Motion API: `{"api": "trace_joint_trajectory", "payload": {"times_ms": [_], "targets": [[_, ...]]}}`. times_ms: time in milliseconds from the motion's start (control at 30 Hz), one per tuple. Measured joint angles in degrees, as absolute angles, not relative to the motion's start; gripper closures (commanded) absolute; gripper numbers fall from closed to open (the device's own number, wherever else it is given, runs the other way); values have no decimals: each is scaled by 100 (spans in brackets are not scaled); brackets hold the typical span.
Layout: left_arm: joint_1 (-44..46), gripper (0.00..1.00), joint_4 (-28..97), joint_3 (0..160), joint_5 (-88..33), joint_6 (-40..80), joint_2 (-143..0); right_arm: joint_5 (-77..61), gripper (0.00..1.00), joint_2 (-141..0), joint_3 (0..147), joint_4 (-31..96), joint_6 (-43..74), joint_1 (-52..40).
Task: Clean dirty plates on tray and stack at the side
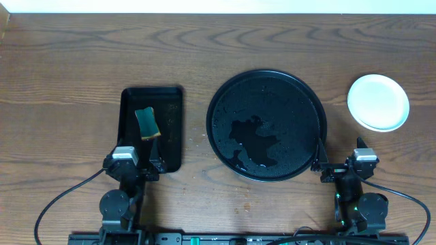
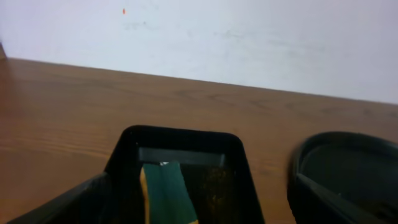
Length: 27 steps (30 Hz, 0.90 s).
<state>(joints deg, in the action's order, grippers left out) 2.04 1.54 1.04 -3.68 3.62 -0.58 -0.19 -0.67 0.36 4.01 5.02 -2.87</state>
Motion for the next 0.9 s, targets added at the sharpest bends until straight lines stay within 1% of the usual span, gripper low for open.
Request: {"api": "trace_joint_trajectory", "payload": {"times_ms": [233, 900], "targets": [[204, 11, 154, 106, -375, 106, -58, -19, 1, -67, 38, 401, 502, -287], [204, 11, 154, 106, -377, 14, -58, -19, 1, -67, 38, 401, 502, -287]]}}
